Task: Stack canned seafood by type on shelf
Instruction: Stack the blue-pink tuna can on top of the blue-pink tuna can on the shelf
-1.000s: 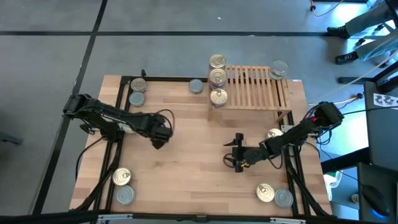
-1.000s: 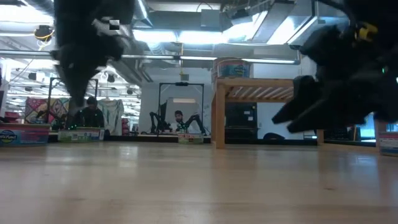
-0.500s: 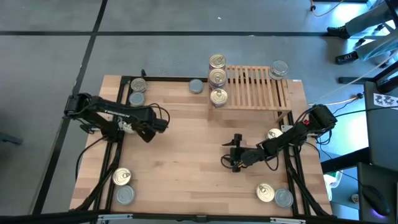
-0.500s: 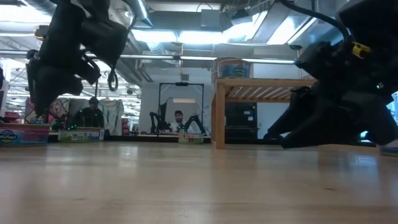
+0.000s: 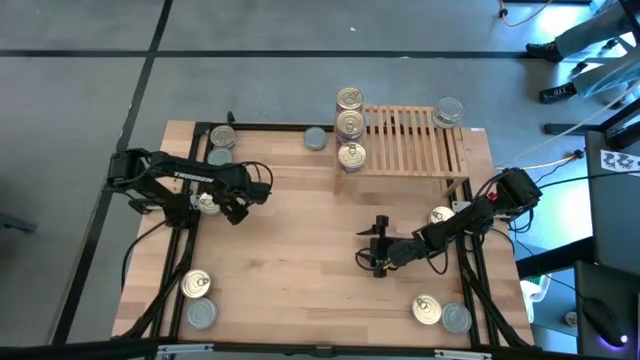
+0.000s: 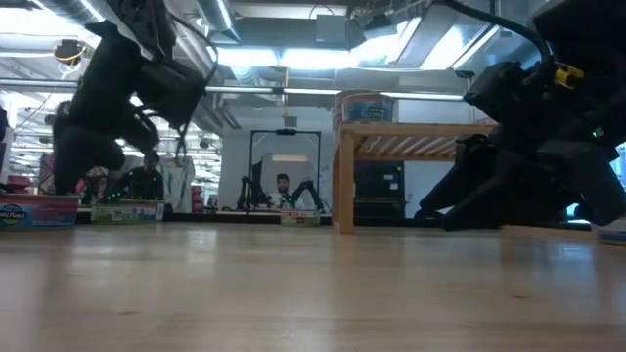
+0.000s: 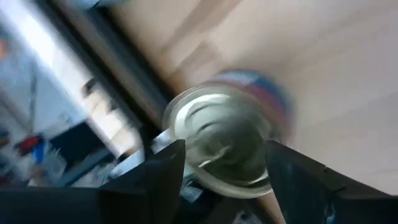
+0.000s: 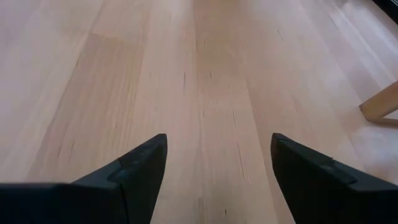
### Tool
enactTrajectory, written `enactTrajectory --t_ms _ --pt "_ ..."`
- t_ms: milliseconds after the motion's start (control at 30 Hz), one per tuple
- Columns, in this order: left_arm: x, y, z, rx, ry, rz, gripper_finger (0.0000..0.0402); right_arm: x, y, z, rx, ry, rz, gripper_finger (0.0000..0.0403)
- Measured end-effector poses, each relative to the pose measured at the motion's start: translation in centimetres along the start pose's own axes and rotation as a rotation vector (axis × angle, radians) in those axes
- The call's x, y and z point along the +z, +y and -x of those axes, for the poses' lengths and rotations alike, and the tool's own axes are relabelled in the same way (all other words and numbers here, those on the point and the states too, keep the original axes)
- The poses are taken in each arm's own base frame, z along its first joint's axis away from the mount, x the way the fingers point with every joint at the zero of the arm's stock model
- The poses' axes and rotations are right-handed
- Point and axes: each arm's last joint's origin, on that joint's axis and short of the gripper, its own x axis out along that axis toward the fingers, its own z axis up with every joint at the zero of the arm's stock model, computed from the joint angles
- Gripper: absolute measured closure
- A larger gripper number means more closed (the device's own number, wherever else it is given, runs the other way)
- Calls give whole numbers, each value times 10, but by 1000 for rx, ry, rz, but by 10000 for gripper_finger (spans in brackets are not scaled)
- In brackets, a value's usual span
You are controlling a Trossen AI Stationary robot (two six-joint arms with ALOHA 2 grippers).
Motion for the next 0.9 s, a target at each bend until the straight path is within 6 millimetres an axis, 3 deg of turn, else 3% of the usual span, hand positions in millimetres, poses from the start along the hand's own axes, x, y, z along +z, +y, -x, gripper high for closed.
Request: enactTrajectory --t_ms 400,700,900 --pt "8 -11 -7 -34 23 -300 188 0 0 0 1 0 0 123" --pt "13 -27 10 -166 -79 -407 188 0 0 0 1 0 1 123" --pt "12 -31 11 -188 -95 -431 188 0 0 0 0 1 7 123"
